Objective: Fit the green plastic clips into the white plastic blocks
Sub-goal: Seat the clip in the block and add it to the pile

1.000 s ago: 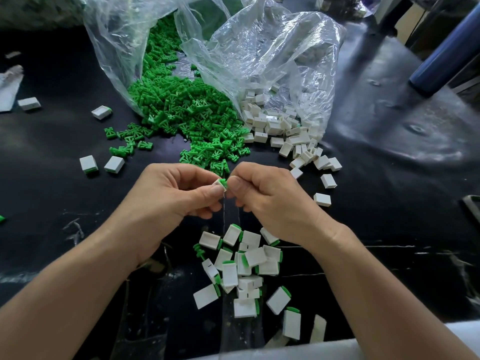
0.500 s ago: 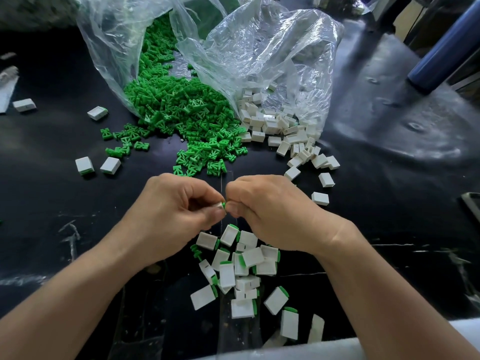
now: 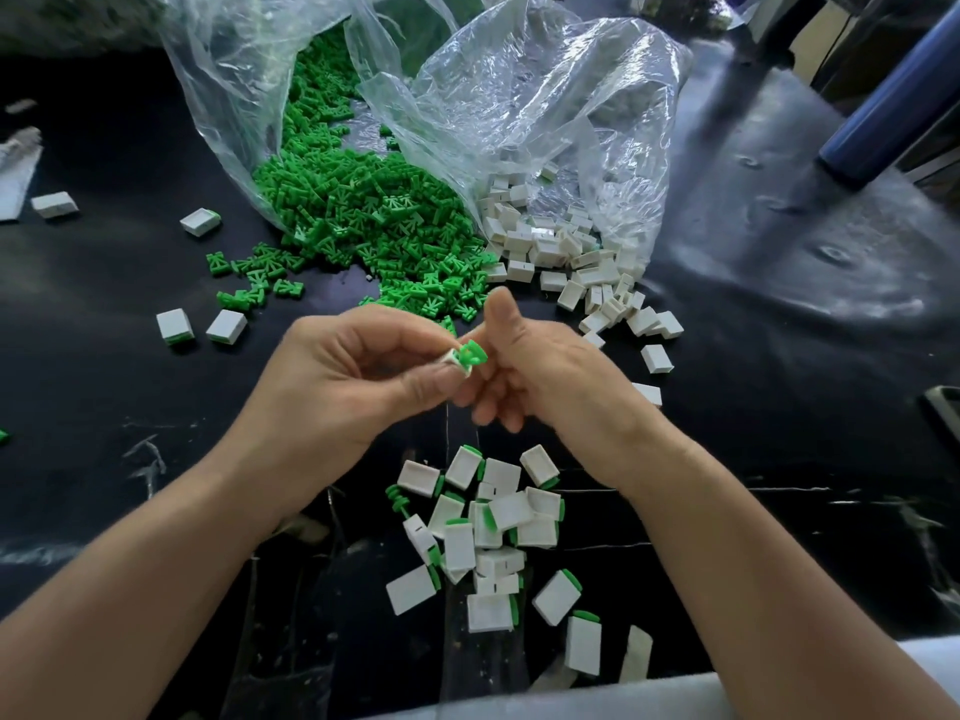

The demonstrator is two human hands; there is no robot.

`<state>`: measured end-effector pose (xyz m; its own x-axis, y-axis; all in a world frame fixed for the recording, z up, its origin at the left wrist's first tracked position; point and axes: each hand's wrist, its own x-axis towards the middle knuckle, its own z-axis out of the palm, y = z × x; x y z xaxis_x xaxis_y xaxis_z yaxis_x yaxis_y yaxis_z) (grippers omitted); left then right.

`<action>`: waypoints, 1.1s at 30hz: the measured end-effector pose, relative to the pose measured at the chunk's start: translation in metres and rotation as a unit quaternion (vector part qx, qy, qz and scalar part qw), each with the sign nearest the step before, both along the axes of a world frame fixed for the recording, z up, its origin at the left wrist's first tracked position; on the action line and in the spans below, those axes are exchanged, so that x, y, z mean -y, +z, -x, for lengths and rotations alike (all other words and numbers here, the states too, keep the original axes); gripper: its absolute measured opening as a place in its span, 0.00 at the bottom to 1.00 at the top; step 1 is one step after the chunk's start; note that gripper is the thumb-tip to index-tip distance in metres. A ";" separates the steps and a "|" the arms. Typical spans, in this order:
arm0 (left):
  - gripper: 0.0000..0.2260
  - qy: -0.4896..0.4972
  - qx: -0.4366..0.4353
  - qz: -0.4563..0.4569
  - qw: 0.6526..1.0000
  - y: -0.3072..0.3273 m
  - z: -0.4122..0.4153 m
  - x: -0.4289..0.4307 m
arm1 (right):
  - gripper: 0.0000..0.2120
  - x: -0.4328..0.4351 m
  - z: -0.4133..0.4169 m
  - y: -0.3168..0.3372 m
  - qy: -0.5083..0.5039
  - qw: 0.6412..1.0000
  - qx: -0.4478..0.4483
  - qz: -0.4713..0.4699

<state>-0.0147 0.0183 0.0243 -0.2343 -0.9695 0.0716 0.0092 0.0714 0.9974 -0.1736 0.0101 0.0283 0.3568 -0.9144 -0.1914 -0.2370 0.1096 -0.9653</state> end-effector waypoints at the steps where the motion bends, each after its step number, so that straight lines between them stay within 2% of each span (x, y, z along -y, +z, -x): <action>1: 0.09 0.001 0.003 0.006 1.000 0.000 0.000 -0.001 | 0.30 -0.001 -0.003 -0.001 0.019 0.999 0.033 -0.035; 4: 0.10 0.009 0.004 0.008 1.000 0.000 -0.001 -0.001 | 0.31 -0.003 -0.010 -0.001 0.061 0.986 0.108 -0.114; 8: 0.10 -0.014 -0.021 0.000 1.000 0.001 -0.001 -0.002 | 0.27 -0.006 -0.014 0.003 0.064 0.972 0.151 -0.167; 11: 0.13 -0.053 -0.033 0.004 0.998 0.001 -0.001 -0.002 | 0.25 -0.008 -0.015 0.003 0.053 0.979 0.132 -0.147; 13: 0.11 -0.066 -0.036 0.016 0.997 0.001 -0.001 -0.002 | 0.24 -0.010 -0.018 0.001 0.040 0.986 0.100 -0.125; 19: 0.08 -0.029 -0.050 0.017 0.998 0.000 0.002 -0.003 | 0.22 -0.015 -0.023 0.001 -0.007 0.993 0.054 -0.104; 25: 0.08 -0.002 -0.045 0.012 0.999 -0.003 0.004 -0.004 | 0.26 -0.017 -0.026 0.001 -0.032 0.990 0.089 -0.102; 33: 0.09 -0.015 -0.072 -0.007 0.997 0.001 0.004 -0.004 | 0.22 -0.011 -0.020 0.003 0.022 0.989 0.093 -0.113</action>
